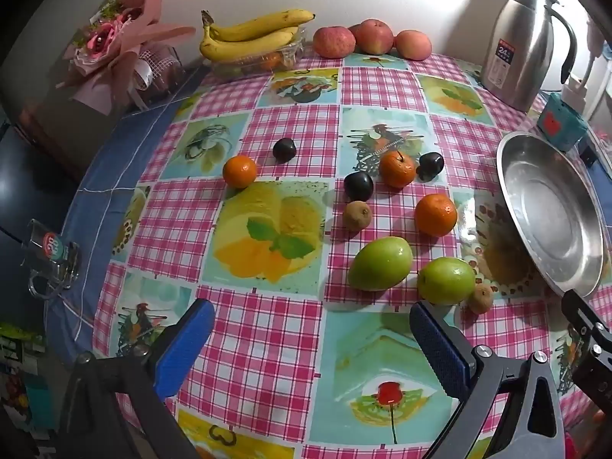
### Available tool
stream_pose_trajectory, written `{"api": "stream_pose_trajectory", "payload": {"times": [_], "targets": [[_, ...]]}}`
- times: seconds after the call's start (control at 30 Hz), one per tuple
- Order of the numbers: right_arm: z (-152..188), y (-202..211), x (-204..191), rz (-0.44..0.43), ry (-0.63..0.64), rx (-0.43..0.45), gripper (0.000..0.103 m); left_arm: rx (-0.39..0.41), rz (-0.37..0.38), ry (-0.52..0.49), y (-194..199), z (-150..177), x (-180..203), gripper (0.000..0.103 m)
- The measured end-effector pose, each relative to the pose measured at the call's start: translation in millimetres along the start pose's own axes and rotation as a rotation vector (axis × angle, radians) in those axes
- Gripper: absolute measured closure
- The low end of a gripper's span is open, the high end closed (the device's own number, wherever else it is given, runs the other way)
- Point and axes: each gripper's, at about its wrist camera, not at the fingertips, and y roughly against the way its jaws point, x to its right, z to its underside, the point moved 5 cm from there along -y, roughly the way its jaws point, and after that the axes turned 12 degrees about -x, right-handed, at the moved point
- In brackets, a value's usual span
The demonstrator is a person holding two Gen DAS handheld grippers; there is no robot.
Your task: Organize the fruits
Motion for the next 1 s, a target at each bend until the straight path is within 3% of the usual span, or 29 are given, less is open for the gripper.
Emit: {"api": "stream_pose_trajectory", "payload": {"times": [0.07,0.2,1.0], "targets": [[-1.7,-1.8,0.9,-0.011,-0.002,-0.008,0.000,-0.012,-0.043,-0.009,-0.1,-2.7,9.2,0.000],[-1.0,8.1,6.6,-0.002,-0.019,0.041,0.000,-0.002,-0.023,-0.033,0.7,-0.3,10.4,0.000],[0.5,11.6,1.4,-0.026,-0.001,0.038,0.000,-0.018,-0.015,-0.013,-3.9,0.0,5.0,0.000]]}}
